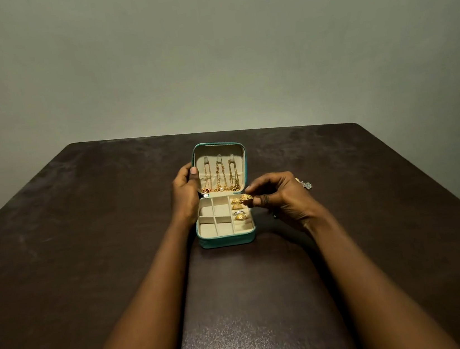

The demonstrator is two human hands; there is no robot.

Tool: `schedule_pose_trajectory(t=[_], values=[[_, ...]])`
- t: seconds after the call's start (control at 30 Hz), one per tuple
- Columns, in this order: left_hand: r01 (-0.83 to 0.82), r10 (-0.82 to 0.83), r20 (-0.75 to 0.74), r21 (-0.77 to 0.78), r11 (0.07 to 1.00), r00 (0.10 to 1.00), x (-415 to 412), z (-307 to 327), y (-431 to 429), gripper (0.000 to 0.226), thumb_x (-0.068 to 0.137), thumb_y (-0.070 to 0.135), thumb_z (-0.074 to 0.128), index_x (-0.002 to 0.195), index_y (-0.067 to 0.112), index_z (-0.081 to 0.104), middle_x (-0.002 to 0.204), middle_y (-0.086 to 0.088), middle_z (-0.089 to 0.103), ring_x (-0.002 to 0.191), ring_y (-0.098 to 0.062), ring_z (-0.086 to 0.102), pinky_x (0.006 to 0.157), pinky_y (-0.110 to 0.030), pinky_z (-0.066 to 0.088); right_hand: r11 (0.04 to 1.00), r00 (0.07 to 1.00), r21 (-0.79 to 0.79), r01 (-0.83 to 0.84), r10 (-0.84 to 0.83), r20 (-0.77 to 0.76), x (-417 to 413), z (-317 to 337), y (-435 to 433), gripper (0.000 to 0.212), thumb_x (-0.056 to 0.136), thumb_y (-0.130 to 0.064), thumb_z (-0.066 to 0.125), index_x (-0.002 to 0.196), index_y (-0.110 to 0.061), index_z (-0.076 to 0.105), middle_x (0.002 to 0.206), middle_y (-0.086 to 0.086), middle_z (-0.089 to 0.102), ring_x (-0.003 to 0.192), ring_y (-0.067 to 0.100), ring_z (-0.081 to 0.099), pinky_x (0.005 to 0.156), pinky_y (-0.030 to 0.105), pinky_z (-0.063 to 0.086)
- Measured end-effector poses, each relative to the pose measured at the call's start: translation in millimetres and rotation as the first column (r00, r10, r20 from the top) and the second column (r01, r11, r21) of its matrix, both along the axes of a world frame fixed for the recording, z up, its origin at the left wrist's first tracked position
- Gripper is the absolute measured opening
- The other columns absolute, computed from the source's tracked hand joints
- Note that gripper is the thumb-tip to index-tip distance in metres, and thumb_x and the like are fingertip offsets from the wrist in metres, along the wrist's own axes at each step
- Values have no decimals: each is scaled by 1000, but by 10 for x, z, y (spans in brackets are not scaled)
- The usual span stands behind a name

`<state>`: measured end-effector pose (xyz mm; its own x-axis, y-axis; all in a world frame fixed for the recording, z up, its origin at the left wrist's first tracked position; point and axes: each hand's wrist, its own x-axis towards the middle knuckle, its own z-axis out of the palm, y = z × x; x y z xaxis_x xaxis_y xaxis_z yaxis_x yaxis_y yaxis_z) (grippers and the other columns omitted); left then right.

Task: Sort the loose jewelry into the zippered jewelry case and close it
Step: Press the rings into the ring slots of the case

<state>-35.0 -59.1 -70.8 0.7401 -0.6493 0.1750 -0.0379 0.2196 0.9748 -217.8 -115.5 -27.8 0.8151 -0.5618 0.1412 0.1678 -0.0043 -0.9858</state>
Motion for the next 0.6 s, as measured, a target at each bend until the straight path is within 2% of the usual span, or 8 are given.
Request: schedule_pose_trajectory(t=[0.1,0.23,0.33,0.43,0.5,0.6], values=[[-2,2,0,1,1000,1000,0,-2,1,30,101,14,33,121,1,51,97,-3,62,89,-16,60,82,-33,51,999,1000,41,9,-10,20,-3,-6,5,47,72,28,51,56,-11,73,62,1,71,61,10,69,52,14,53],[7,-7,-11,-16,1000,1000,-14,12,3,28,101,12,32,119,1,51,94,-2,62,86,-13,60,80,-31,51,1000,1000,21,16,-16,-16,-7,-12,-3,40,72,23,56,62,-12,74,66,2,72,65,12,70,59,19,56],[4,-4,-18,-18,1000,1000,-15,14,-4,28,101,12,32,119,0,51,91,1,61,84,-12,60,77,-31,51,992,988,-124,10,-29,-153,-15,45,-2,24,75,19,58,81,-1,71,73,4,72,67,11,69,59,17,55],[2,-2,-24,-23,1000,1000,-14,5,-12,28,101,11,33,119,-1,51,90,0,62,82,-12,60,75,-29,51,932,939,-355,-77,-52,-341,12,104,27,23,75,15,63,95,7,69,88,13,70,74,12,65,65,13,55],[1,-2,-30,-25,1000,1000,-6,-1,-13,29,101,12,33,119,-1,51,90,-1,62,82,-13,61,76,-30,51,886,908,-445,-128,-76,-412,37,127,53,23,74,10,67,95,2,72,88,6,70,81,11,64,71,10,53],[10,-11,-17,-22,1000,1000,-1,-7,-13,28,101,12,32,118,0,51,90,0,62,83,-13,61,78,-32,51,878,881,-457,-146,-94,-464,39,140,60,21,74,8,68,92,-1,73,88,2,70,81,6,63,69,5,49]])
